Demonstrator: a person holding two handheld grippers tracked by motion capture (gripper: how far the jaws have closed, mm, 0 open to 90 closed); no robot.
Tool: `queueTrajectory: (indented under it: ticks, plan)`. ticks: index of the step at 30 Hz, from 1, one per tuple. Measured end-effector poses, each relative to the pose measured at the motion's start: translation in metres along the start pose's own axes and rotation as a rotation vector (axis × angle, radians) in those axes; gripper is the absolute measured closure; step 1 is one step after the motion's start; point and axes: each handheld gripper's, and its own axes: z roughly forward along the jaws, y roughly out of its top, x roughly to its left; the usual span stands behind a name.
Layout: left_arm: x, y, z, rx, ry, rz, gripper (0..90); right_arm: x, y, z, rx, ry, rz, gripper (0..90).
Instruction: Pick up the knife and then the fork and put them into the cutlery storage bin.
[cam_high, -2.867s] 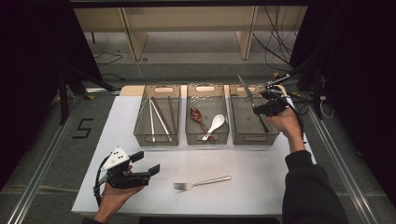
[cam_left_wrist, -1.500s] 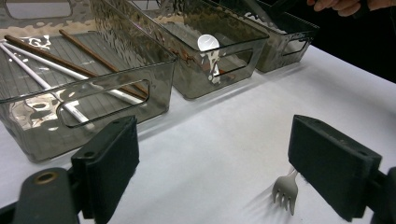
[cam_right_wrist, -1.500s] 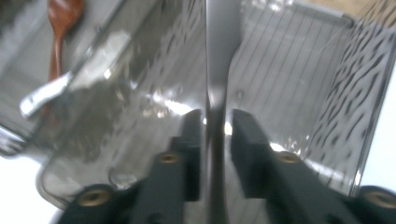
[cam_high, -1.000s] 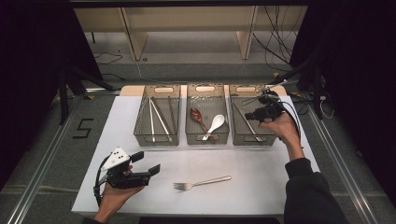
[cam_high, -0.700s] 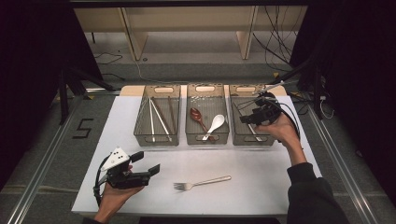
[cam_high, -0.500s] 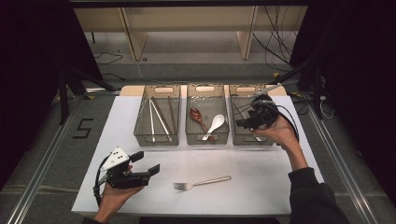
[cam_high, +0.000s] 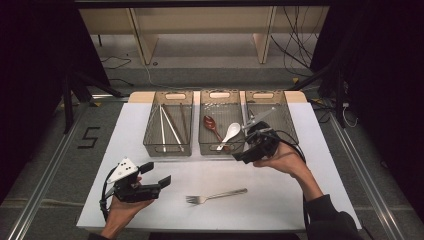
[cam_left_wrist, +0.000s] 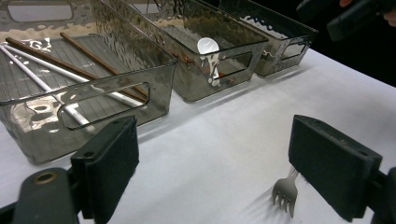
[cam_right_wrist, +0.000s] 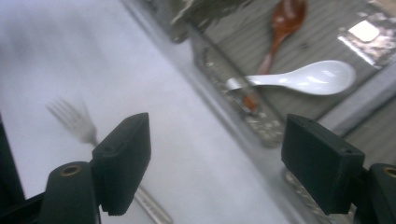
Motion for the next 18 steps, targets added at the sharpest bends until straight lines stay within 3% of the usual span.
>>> queueTrajectory:
  ticks: [7, 18]
  plan:
    - [0.000, 0.000, -0.001, -0.009, -0.004, -0.001, 15.7, 0.025, -0.004, 0.021, 0.059, 0.044, -0.071, 25.0]
    - [-0.001, -0.001, 0.000, -0.015, -0.005, 0.002, 15.7, 0.055, -0.010, 0.045, 0.100, 0.097, -0.155, 26.3]
